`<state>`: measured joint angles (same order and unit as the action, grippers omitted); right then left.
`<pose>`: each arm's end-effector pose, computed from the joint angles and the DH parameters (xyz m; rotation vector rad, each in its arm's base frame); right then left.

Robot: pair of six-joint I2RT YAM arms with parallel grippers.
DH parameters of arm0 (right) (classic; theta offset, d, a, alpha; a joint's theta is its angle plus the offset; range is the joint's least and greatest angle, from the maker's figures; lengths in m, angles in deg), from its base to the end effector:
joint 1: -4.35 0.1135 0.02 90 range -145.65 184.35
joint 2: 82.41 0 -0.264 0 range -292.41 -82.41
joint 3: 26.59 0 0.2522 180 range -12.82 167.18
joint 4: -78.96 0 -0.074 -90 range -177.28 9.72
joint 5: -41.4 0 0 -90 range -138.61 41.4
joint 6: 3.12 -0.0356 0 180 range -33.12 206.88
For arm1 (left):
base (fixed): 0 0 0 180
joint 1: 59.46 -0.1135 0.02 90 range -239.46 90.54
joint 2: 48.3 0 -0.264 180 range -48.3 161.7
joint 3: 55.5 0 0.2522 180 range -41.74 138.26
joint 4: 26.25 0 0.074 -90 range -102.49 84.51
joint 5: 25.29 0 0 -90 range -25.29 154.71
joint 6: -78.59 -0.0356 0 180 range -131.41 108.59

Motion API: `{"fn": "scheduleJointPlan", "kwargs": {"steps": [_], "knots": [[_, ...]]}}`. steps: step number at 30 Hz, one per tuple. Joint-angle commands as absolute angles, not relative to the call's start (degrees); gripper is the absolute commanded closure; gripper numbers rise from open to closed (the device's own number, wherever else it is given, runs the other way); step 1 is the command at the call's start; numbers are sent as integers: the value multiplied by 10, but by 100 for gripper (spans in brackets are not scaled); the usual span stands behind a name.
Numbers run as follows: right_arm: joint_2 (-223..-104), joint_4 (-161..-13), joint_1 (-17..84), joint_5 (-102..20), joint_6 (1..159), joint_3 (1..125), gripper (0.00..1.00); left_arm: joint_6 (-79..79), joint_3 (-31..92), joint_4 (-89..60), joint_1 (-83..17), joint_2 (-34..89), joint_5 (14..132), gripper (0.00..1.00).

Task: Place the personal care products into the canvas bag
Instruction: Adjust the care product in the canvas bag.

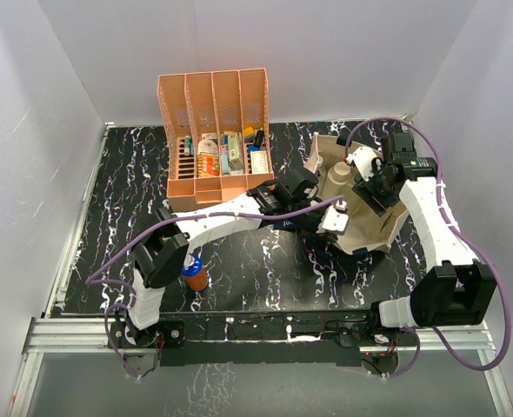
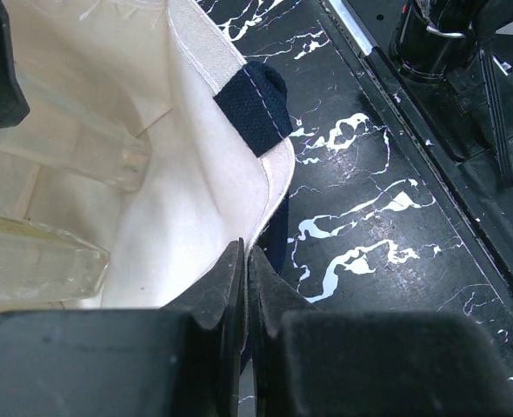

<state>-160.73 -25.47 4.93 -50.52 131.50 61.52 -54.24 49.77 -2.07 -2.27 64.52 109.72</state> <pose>0.2600 0.0014 0.3150 -1.0477 2.5427 -0.2640 0.2263 -0.3975 0.2715 1.8631 0.9487 -0.9793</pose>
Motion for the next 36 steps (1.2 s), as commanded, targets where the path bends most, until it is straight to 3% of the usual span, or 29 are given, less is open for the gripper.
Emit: {"fn": "scheduleJointPlan", "kwargs": {"steps": [1,5,15,26,36], "knots": [[-1605,-296,45,-525,1219,621,79,-541,514,-19,-15,623,1127,100],[-1603,-275,45,-527,1206,611,79,-540,516,-19,-15,623,1126,100],[-1576,-263,45,-554,1287,608,46,-537,517,-22,-15,624,1127,100],[-1590,-264,45,-553,1300,626,21,-538,511,-22,-14,620,1125,100],[-1610,-275,45,-534,1282,646,17,-539,512,-22,-15,621,1125,100]]}}
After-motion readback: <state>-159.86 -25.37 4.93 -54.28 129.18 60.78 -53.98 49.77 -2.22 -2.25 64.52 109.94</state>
